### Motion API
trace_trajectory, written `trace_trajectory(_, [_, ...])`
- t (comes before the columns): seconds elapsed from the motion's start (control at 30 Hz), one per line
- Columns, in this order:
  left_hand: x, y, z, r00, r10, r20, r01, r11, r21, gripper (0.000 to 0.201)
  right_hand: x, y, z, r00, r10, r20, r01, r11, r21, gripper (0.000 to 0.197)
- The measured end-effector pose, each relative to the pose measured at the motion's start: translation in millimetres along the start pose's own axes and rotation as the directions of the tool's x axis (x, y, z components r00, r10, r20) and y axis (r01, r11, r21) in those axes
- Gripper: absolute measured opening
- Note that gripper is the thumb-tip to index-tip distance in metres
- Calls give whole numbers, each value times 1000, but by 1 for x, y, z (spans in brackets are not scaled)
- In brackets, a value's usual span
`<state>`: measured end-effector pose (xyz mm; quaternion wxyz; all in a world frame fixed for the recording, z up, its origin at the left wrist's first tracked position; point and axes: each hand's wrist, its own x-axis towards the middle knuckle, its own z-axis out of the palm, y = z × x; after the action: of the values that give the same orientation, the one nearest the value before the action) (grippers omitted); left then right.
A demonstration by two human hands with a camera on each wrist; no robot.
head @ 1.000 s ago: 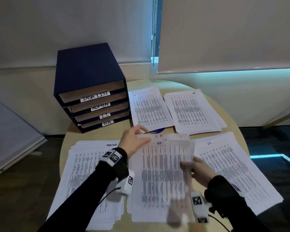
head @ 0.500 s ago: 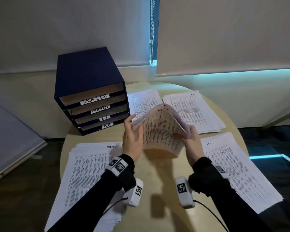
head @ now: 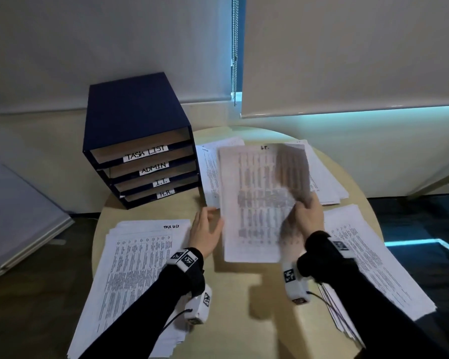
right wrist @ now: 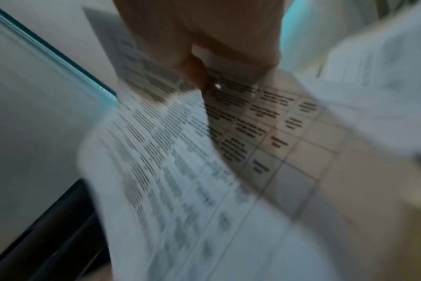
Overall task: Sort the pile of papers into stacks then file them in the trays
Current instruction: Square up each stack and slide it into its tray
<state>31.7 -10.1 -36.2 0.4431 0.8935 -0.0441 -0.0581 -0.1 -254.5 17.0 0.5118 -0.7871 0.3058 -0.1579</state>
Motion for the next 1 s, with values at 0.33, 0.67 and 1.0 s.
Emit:
trace_trajectory(0.33, [-20,-61,15,996,21,87,-50,935,350,14,49,98,-143,892,449,-55,-392,707,-589,38])
trace_trajectory(0.67, [-41,-88,-38,972,-102,-211,200,827,525,26,-8,53,-22,995,-43,95,87,847,-524,48])
trace_trajectory(1.0, [-45,-156,-137,664,-703,-255,748,619,241,100,-125,41,167,647,323,691,-214,946,-242,51])
